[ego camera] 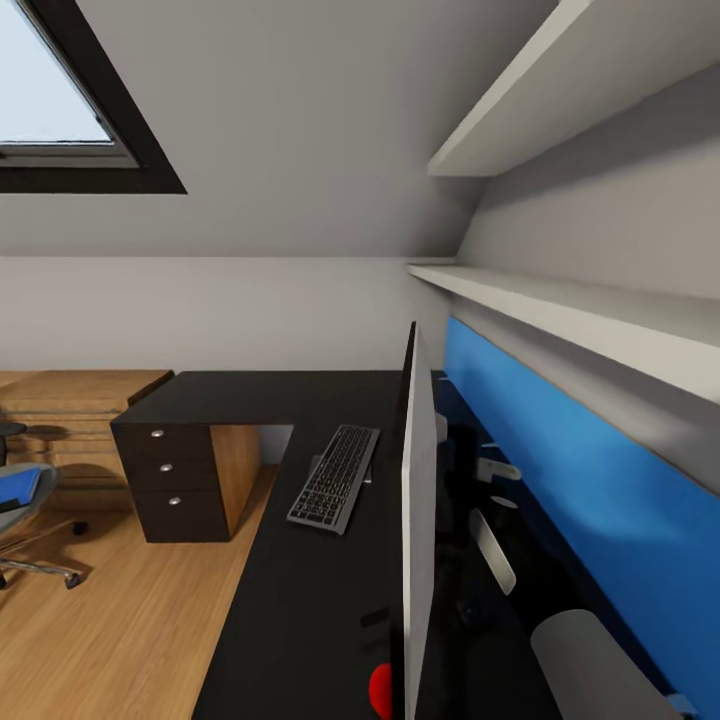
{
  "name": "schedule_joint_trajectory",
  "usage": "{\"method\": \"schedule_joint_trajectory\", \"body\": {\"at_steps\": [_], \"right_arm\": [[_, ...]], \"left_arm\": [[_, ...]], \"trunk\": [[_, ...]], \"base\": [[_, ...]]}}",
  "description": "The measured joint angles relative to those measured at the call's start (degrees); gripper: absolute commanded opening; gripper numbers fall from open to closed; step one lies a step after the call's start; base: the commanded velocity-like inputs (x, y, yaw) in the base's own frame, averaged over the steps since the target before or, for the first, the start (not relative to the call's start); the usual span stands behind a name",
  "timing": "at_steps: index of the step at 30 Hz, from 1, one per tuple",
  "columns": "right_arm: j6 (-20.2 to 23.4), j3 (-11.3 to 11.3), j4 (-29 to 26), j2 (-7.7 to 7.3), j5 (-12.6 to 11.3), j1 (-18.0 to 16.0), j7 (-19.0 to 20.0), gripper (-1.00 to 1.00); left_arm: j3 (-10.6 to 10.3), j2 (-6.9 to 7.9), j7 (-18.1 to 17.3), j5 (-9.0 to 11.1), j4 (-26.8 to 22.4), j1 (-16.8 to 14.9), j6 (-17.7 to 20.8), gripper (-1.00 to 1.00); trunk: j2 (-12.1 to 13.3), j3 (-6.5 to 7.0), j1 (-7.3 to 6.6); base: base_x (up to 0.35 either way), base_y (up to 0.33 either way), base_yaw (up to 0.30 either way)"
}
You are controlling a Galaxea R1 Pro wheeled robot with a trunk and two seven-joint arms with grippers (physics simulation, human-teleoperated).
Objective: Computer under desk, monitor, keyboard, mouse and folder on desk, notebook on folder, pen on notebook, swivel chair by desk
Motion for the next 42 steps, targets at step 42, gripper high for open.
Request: {"method": "schedule_joint_trajectory", "body": {"at_steps": [42], "right_arm": [[0.1,0.0,-2.4,-0.01,0.3,0.0,0.0,-1.00]], "left_arm": [[0.0,-0.07,0.0,-0.1,0.0,-0.1,0.1,1.00]], "trunk": [[-6.8,-3.06,3.75]], "base": [[0.000,0.000,0.000]]}}
